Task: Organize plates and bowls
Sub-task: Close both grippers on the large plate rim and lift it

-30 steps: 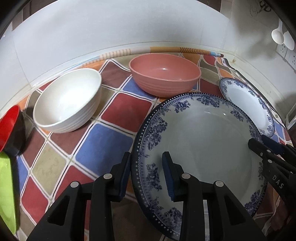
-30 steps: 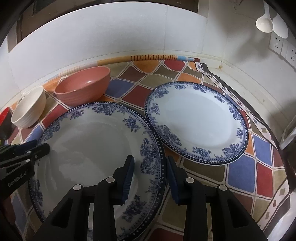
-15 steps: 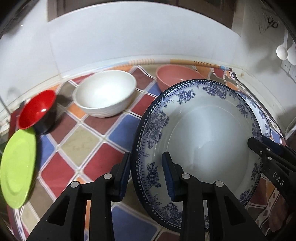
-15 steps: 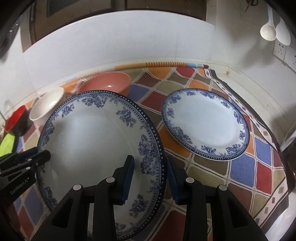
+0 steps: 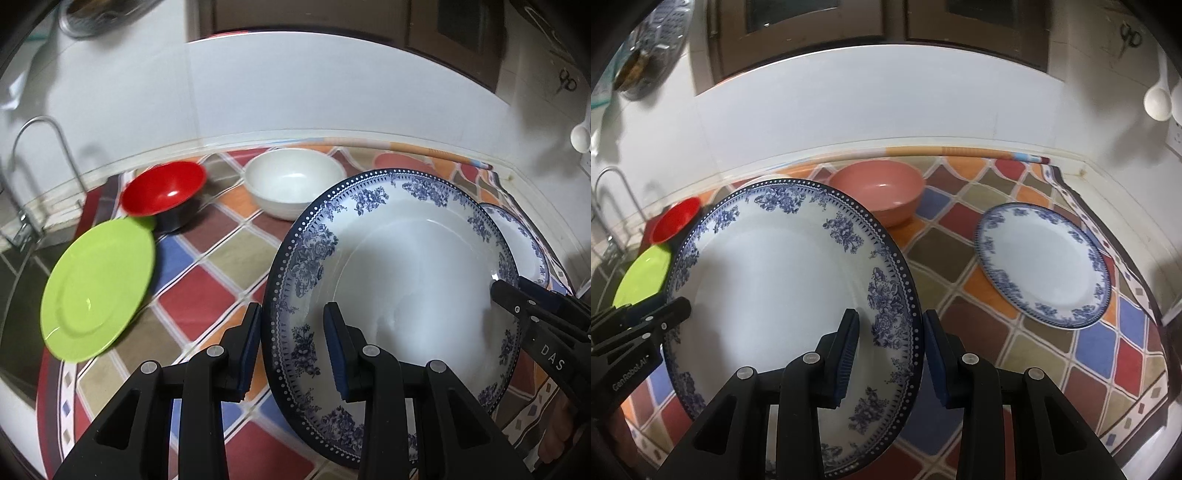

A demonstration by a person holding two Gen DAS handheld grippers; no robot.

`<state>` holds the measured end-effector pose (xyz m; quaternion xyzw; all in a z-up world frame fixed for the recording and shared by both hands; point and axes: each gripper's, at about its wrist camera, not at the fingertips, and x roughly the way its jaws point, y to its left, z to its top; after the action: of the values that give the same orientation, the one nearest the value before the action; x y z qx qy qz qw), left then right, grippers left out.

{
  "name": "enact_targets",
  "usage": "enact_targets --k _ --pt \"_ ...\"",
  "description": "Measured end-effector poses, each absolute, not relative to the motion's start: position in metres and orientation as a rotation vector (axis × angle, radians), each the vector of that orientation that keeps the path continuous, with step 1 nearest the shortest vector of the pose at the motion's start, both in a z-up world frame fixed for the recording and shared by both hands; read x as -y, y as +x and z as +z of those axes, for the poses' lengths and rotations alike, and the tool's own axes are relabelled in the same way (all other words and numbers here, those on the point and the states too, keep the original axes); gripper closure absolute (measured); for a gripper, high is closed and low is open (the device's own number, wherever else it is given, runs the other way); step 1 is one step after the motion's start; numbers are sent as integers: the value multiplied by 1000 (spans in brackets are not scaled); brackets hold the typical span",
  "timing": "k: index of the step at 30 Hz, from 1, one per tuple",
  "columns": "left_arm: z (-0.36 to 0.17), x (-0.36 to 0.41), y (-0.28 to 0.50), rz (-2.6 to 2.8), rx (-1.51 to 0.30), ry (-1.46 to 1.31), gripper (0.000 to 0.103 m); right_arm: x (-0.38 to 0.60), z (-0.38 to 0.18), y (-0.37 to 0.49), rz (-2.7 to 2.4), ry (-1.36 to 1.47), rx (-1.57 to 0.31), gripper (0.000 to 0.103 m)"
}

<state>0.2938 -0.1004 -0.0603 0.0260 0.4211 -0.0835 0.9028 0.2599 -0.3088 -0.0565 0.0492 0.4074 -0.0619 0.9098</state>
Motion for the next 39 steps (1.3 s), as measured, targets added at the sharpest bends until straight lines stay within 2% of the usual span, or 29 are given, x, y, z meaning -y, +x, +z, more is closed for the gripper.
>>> enact_targets --k 17,39 --pt "-81 32 270 -99 -973 24 69 236 -70 253 -13 60 -964 66" --pt "-114 23 271 -79 -1067 -5 69 214 -104 257 -7 60 -1106 66"
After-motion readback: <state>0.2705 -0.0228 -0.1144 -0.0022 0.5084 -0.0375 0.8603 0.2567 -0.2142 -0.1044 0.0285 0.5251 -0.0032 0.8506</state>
